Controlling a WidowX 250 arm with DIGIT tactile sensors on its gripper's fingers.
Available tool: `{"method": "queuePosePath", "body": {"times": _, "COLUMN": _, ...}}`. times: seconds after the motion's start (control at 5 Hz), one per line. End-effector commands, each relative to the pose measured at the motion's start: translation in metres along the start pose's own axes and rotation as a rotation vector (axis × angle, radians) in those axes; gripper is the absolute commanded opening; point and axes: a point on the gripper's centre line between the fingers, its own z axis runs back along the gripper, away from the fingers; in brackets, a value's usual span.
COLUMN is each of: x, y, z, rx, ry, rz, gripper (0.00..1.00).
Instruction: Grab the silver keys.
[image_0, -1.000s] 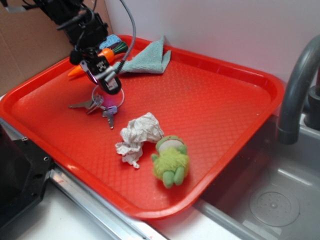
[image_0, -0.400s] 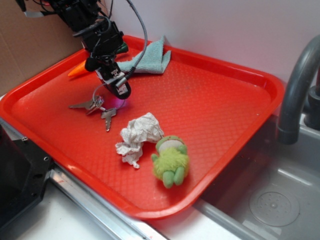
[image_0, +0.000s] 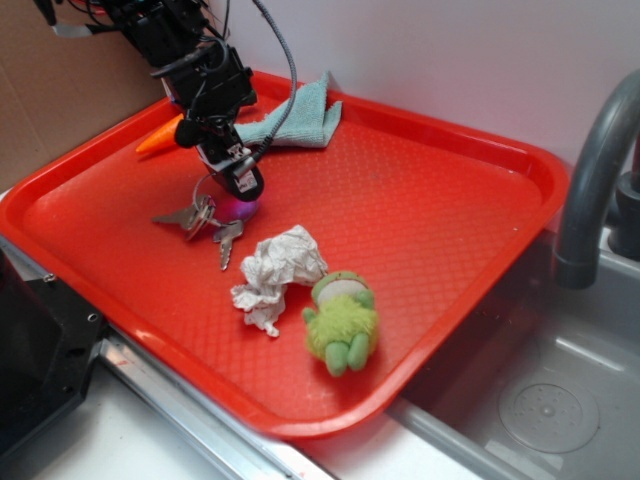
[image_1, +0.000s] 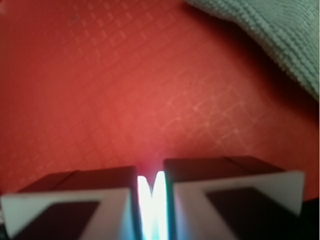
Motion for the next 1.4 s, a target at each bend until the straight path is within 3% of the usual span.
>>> {"method": "queuePosePath", "body": {"times": 0.0, "x": -0.021, "y": -0.011, "z": 0.08, "rx": 0.134, "ry": -0.065, "rz": 0.14, "gripper": 0.0}}
{"method": "queuePosePath", "body": {"times": 0.2, "x": -0.039, "y": -0.024, "z": 0.13, "rx": 0.14, "ry": -0.165, "rz": 0.185, "gripper": 0.0}}
{"method": "queuePosePath", "body": {"times": 0.4, "x": -0.048, "y": -0.032, "z": 0.182, "rx": 0.215, "ry": -0.144, "rz": 0.403, "gripper": 0.0}}
{"method": "queuePosePath", "body": {"times": 0.6, "x": -0.039, "y": -0.048, "z": 0.229, "rx": 0.214, "ry": -0.08, "rz": 0.409, "gripper": 0.0}}
{"method": "queuePosePath", "body": {"times": 0.8, "x": -0.025, "y": -0.055, "z": 0.253, "rx": 0.208, "ry": -0.052, "rz": 0.388, "gripper": 0.0}}
{"method": "queuePosePath", "body": {"times": 1.2, "x": -0.019, "y": -0.054, "z": 0.242, "rx": 0.226, "ry": -0.057, "rz": 0.371, "gripper": 0.0}}
